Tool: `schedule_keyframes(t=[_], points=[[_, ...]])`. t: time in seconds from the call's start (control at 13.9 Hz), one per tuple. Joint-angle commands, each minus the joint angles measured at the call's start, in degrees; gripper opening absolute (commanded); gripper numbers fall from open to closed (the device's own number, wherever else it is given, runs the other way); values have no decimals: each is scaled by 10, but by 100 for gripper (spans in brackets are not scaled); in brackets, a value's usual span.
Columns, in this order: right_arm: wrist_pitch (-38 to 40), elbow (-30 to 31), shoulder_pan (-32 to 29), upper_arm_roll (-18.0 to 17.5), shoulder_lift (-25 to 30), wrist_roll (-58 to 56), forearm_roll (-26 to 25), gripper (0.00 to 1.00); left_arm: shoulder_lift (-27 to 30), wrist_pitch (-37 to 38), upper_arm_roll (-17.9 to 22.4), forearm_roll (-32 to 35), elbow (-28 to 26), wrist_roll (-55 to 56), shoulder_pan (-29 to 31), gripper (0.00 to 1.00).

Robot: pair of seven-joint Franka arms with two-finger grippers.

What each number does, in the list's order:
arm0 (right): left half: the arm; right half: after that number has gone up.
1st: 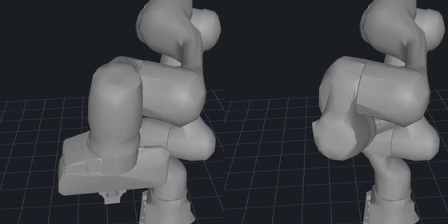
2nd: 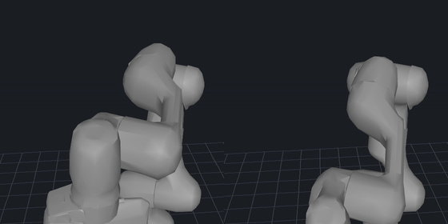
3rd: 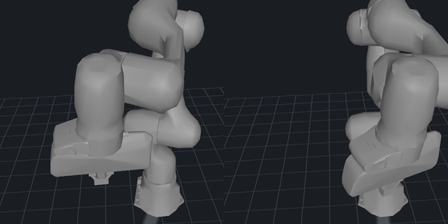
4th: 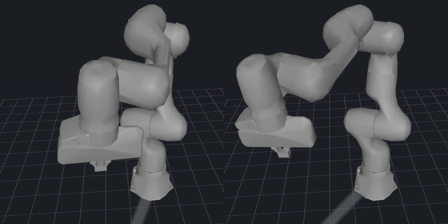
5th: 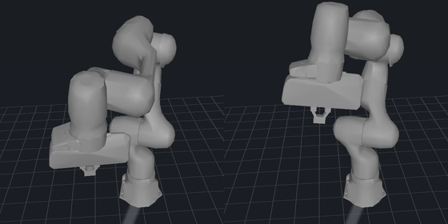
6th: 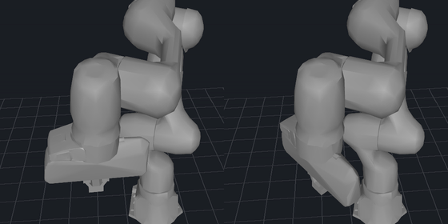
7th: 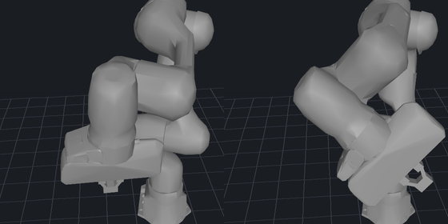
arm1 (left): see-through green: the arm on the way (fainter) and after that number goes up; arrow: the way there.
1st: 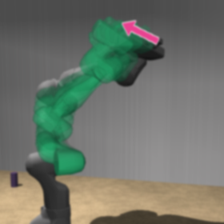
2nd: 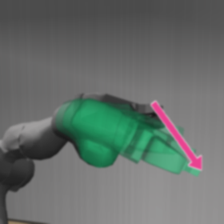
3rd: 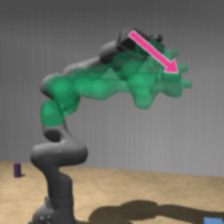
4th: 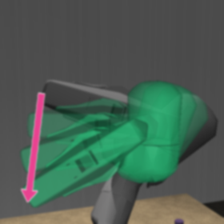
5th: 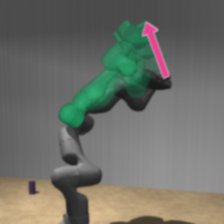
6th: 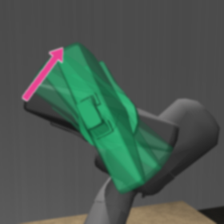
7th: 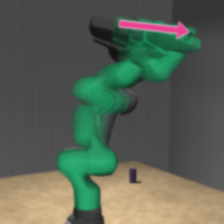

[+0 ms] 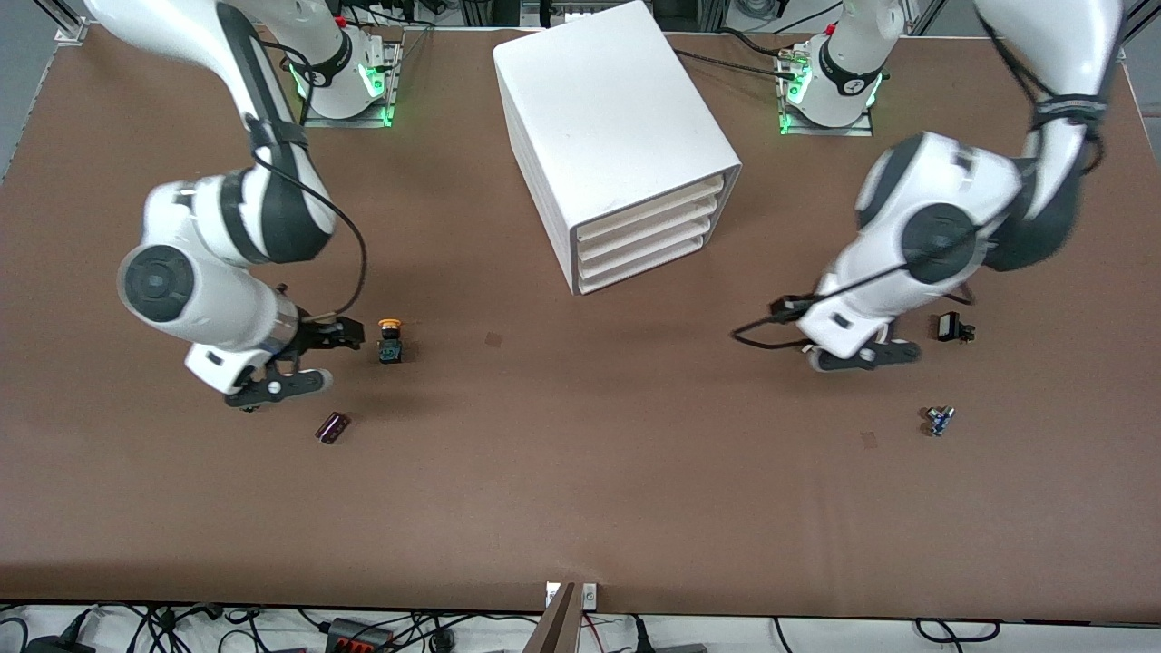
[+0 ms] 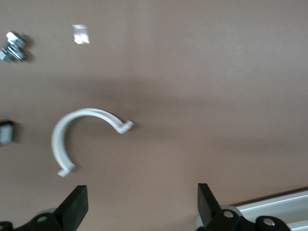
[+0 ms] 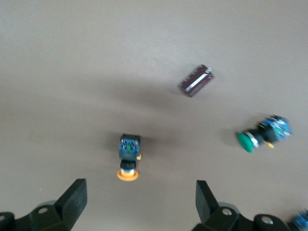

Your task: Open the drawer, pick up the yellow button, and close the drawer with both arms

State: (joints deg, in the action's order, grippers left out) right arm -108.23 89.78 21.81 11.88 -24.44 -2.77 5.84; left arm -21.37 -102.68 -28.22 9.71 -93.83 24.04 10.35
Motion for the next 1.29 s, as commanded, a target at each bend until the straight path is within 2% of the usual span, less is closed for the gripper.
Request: schedule_keyframes(t=[0.0,0.29,0.36,0.43,0.57,0.72,0.79,1.0,1.08,1.22], points=[[81,-65,-3,12,13,-5,-4,100,4,48,-5,40,28,-112,51,100],[149,-140,-4,57,13,-9,1,100,31,67,-1,25,32,-327,123,100],[155,-142,-5,70,16,-7,3,100,48,70,33,19,30,-365,116,100],[156,-143,-5,82,27,-5,4,100,65,70,81,8,26,-387,82,100],[154,-143,-11,99,40,-2,9,100,102,70,198,-40,7,-395,-4,100],[153,-143,-38,103,43,-5,58,100,137,66,257,-55,-13,-381,-72,100],[155,-140,-67,96,59,-7,92,100,151,63,279,-57,-22,-369,-94,100],[152,-132,-94,87,73,-7,88,100,196,22,295,-74,-67,-297,-114,100],[151,-131,-114,62,76,-7,70,100,200,12,295,-75,-72,-276,-117,100],[150,-130,-184,-28,87,-6,17,100,201,-1,295,-76,-72,-271,-123,100]])
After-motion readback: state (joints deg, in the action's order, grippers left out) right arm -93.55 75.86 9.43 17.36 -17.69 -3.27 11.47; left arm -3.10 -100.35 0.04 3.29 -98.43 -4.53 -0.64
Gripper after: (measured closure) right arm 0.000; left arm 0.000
